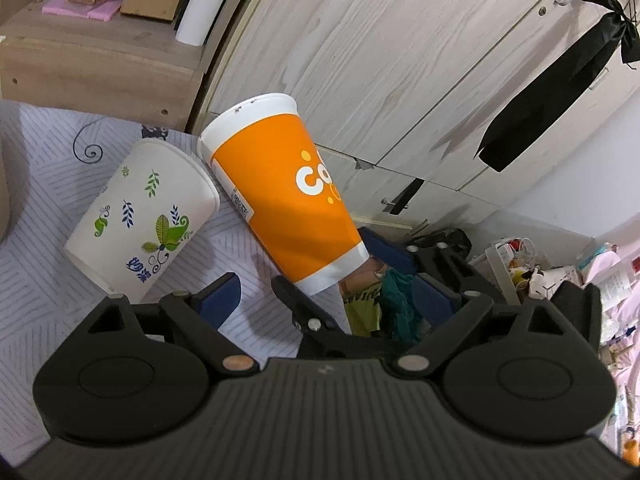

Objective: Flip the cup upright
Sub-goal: 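Move the right tool to the orange cup's open end and close on it, then lift the orange cup with the right tool while the left tool grips its side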

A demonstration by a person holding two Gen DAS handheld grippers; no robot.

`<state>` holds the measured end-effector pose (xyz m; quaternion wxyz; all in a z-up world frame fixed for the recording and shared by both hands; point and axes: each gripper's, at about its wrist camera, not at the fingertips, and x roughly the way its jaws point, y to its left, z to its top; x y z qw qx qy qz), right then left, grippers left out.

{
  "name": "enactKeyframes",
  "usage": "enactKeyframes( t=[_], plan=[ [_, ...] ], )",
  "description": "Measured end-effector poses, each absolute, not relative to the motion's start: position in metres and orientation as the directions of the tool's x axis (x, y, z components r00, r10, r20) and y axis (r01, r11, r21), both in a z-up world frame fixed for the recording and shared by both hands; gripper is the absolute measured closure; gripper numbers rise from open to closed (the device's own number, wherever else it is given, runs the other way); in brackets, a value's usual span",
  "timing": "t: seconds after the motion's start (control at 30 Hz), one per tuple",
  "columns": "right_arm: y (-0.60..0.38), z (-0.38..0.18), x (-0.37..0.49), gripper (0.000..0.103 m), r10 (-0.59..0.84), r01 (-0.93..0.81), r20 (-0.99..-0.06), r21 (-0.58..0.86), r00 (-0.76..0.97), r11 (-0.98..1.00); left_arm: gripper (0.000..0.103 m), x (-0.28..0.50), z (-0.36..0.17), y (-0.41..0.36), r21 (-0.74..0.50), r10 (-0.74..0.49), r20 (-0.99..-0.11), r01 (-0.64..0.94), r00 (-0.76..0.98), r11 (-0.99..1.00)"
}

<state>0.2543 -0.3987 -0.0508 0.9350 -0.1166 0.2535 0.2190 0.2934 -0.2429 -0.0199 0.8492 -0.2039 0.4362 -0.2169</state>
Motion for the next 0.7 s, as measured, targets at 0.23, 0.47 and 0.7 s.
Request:
enactKeyframes(
  t=[0.23,0.47,0.7],
  plan=[
    [-0.405,-0.043,0.236,0.035,0.326,-0.410,-0.510,-0.058,0.796,0.910,0.014,0.293,-0.024,-0.243,-0.543,-0.553,-0.653,0.189,0.518,0.818],
    [-0.400,-0.036,0.195,0.035,0.274,-0.320,-0.513,-0.002,0.813,0.947,0.014,0.277,-0.024,-0.249,-0.532,-0.562,-0.653,0.221,0.507,0.817],
    [-0.391,-0.019,0.142,0.035,0.182,-0.209,-0.535,0.011,0.825,0.978,0.014,0.257,-0.029,-0.250,-0.529,-0.579,-0.665,0.249,0.472,0.811]
  ],
)
